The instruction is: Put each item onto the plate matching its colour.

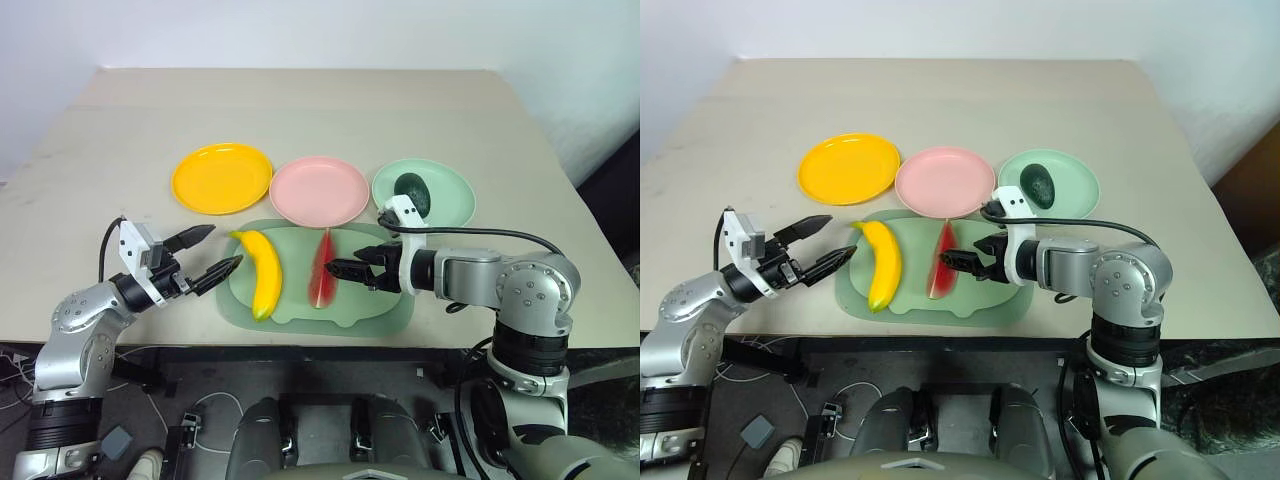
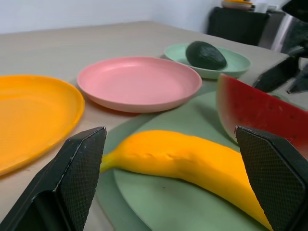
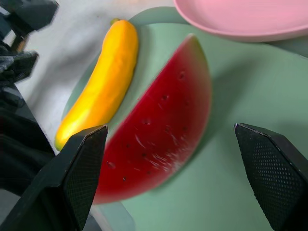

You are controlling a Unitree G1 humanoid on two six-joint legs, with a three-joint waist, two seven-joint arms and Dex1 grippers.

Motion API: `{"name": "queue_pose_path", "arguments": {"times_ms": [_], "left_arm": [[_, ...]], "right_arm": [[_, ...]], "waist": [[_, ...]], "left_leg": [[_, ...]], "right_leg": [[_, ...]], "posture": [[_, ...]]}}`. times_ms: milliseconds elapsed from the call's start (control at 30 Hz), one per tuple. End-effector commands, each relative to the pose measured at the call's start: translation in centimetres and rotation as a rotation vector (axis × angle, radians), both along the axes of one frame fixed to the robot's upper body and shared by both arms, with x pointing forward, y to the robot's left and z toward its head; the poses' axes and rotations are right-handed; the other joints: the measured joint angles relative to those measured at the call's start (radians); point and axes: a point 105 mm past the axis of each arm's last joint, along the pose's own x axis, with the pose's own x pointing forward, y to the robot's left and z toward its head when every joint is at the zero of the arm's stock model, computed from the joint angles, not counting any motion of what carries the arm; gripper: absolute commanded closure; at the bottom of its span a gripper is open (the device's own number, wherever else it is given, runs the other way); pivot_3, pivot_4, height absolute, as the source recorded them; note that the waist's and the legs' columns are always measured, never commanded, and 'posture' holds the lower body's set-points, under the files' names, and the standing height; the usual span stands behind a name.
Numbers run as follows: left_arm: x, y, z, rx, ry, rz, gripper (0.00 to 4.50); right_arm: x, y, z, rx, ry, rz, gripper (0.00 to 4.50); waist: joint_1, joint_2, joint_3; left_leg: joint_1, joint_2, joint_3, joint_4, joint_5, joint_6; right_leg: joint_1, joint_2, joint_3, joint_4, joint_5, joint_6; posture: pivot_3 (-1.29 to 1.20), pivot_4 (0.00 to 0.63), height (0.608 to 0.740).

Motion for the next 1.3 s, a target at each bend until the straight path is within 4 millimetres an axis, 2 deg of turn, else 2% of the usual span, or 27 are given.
{"name": "queue_pose_path", "arguments": {"times_ms": [33, 333, 467, 600, 733, 900, 1000, 1100, 1167, 1300], "left_arm": [[-1.0, -0.6, 1.1, 0.025, -0.015, -0.076, 0.0], [-1.6, -1.1, 0.8, 0.085, 0.016, -0.134, 0.0], [-1.5, -1.3, 0.8, 0.092, 0.015, -0.147, 0.0], [-1.4, -1.5, 0.9, 0.096, 0.011, -0.156, 0.0], [-1.1, -1.4, 1.2, 0.092, -0.001, -0.152, 0.0], [-0.9, -1.5, 1.2, 0.092, -0.005, -0.151, 0.0], [-0.8, -1.5, 1.3, 0.093, -0.007, -0.149, 0.0], [-0.8, -1.5, 1.2, 0.095, -0.008, -0.149, 0.0], [-0.8, -1.5, 1.2, 0.095, -0.009, -0.149, 0.0], [-0.8, -1.5, 1.3, 0.096, -0.01, -0.146, 0.0]], "right_arm": [[-0.3, 1.3, 0.7, 0.021, 0.011, 0.047, 0.05], [0.6, 3.3, 0.8, -0.041, 0.069, 0.071, 0.05], [0.8, 4.0, 0.0, -0.141, 0.081, 0.082, 0.05], [1.3, 3.6, -1.2, -0.335, 0.031, 0.063, 0.05], [1.0, 3.5, -2.0, -0.481, -0.037, 0.106, 0.05], [1.2, 3.3, -2.6, -0.551, -0.087, 0.133, 0.05], [1.1, 3.4, -2.7, -0.557, -0.102, 0.16, 0.6], [1.0, 3.5, -2.8, -0.558, -0.109, 0.179, 1.64], [1.0, 3.5, -2.9, -0.559, -0.112, 0.186, 2.16], [1.0, 3.5, -2.7, -0.558, -0.126, 0.193, 2.28]], "waist": [[0.0, 0.0, 0.0], [0.0, 0.0, 0.0], [0.0, 0.0, 0.0], [0.0, 0.0, 0.0], [0.001, 0.0, 0.0], [0.0, 0.0, 0.0], [0.0, 0.0, 0.0], [0.0, 0.0, 0.0], [0.0, -0.001, -0.001], [0.001, -0.001, -0.001]], "left_leg": [[0.0, 0.0, 0.0, 0.0, 0.0, 0.0], [0.0, 0.0, 0.0, 0.0, 0.0, 0.0], [0.0, 0.0, 0.0, 0.0, 0.0, 0.0], [0.0, 0.0, 0.0, 0.0, 0.0, 0.0], [-0.001, 0.0, 0.001, 0.0, 0.0, 0.0], [-0.001, 0.0, 0.001, 0.0, 0.0, 0.0], [-0.001, 0.0, 0.001, 0.0, 0.0, 0.0], [-0.001, 0.0, 0.001, 0.0, 0.0, 0.0], [-0.001, 0.0, 0.001, 0.0, 0.0, 0.0], [-0.001, 0.001, 0.001, 0.0, 0.0, 0.0]], "right_leg": [[0.0, 0.0, 0.0, 0.0, 0.0, 0.0], [0.0, 0.0, 0.0, 0.0, 0.0, 0.0], [0.0, 0.0, 0.001, 0.0, 0.0, 0.0], [-0.001, 0.0, 0.001, 0.0, 0.0, 0.0], [-0.002, 0.0, 0.001, 0.0, 0.0, 0.0], [-0.002, 0.0, 0.001, 0.0, 0.0, 0.0], [-0.002, 0.0, 0.001, 0.0, 0.0, 0.0], [-0.002, 0.0, 0.001, 0.0, 0.0, 0.0], [-0.002, 0.0, 0.001, 0.0, 0.0, 0.0], [-0.002, 0.0, 0.001, 0.0, 0.0, 0.0]], "posture": [[0.0, 0.15, 0.695], [0.0, 0.15, 0.695], [0.0, 0.15, 0.695], [0.0, 0.15, 0.695], [0.0, 0.15, 0.695], [0.0, 0.15, 0.695], [0.0, 0.15, 0.695], [0.0, 0.15, 0.695], [0.0, 0.15, 0.695], [0.0, 0.15, 0.695]]}}
